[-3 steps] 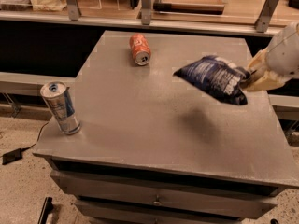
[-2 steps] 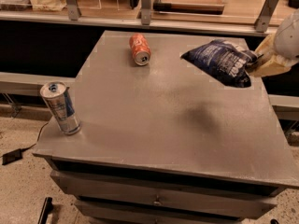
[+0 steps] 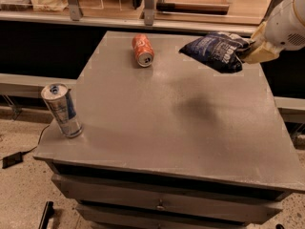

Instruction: Move blue chip bag near coke can

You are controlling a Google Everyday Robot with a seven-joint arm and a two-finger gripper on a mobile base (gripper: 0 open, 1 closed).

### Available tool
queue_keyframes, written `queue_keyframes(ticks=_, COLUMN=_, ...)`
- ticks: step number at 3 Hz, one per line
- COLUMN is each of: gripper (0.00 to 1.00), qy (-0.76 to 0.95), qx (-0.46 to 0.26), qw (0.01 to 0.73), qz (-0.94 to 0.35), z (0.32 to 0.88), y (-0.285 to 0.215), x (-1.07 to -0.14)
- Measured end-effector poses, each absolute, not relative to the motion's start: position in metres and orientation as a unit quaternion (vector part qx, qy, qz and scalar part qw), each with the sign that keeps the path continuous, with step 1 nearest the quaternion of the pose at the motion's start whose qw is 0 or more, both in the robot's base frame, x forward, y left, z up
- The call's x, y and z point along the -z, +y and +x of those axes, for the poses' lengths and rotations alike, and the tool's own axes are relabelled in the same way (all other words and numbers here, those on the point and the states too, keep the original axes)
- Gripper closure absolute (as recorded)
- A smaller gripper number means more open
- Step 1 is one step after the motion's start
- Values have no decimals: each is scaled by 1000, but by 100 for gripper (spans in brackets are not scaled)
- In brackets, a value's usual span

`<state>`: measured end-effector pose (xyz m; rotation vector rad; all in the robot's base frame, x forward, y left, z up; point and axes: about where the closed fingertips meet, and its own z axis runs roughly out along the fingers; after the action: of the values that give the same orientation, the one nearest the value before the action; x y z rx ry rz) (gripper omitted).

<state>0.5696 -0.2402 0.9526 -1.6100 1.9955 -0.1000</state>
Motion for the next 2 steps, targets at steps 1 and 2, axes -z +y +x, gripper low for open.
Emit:
queue_keyframes(ticks=1, gripper=100, qy=760, qx=47, qw=278, qz=-586, z=595, y=-239, x=-949)
queue_keyframes(ticks=2, gripper=100, qy=789, qx=74, qw=283, qz=-540, z=652, y=-249, x=-950)
